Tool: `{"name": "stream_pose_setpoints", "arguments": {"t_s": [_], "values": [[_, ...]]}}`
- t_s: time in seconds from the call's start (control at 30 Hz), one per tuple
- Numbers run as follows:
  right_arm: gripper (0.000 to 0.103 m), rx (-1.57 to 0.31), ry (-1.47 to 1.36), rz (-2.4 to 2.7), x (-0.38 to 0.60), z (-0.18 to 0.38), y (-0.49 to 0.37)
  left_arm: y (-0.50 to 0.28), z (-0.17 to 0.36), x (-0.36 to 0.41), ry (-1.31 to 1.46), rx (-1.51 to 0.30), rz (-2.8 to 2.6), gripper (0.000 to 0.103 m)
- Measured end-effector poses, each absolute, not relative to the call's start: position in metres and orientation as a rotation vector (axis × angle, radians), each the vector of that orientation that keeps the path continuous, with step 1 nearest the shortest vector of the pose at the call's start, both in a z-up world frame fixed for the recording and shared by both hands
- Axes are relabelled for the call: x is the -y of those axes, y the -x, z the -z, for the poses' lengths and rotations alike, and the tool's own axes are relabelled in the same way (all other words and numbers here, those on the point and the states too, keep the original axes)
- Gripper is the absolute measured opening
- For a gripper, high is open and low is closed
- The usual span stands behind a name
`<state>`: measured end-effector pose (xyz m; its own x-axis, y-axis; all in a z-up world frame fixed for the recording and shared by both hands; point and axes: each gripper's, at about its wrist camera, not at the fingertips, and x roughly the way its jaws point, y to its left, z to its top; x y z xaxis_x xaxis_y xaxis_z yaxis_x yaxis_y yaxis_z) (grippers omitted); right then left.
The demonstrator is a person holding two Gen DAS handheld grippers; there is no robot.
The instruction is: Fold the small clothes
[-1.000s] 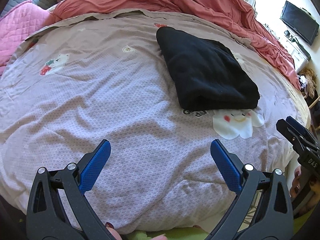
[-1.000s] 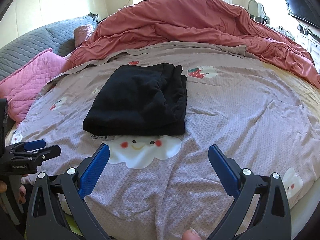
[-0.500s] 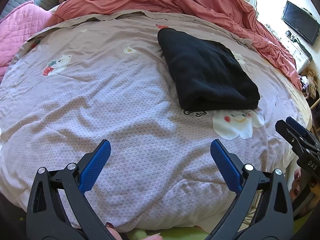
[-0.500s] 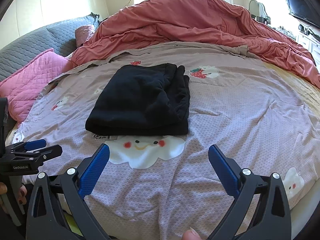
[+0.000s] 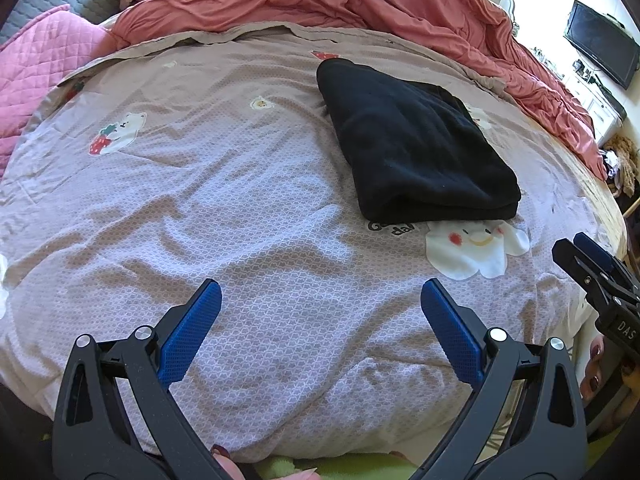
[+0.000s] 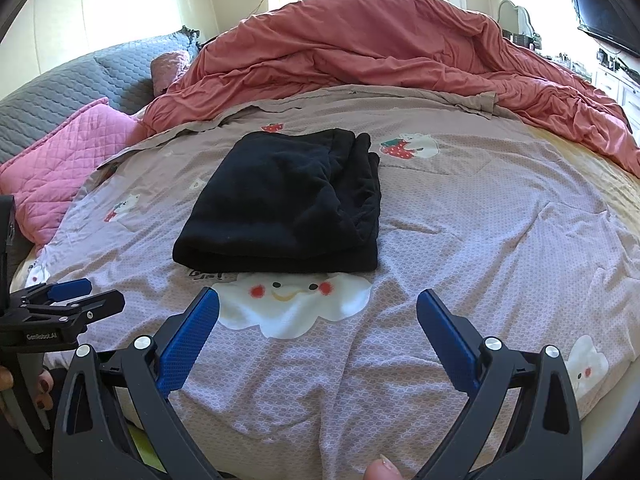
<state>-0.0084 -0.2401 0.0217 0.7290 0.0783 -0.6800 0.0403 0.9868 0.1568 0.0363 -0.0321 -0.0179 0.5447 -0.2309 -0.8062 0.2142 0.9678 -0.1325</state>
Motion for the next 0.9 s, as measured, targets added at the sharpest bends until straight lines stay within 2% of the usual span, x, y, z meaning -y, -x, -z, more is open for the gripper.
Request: {"name": "stream_pose_setpoints", "arguments": {"t_s": [0.9], "values": [[0.099, -0.758, -0.172, -0.011, 0.2447, -0.0215, 0.0105, -0.0372, 0.0181, 0.0330, 0.027, -0.953, 0.258, 0.094]]}}
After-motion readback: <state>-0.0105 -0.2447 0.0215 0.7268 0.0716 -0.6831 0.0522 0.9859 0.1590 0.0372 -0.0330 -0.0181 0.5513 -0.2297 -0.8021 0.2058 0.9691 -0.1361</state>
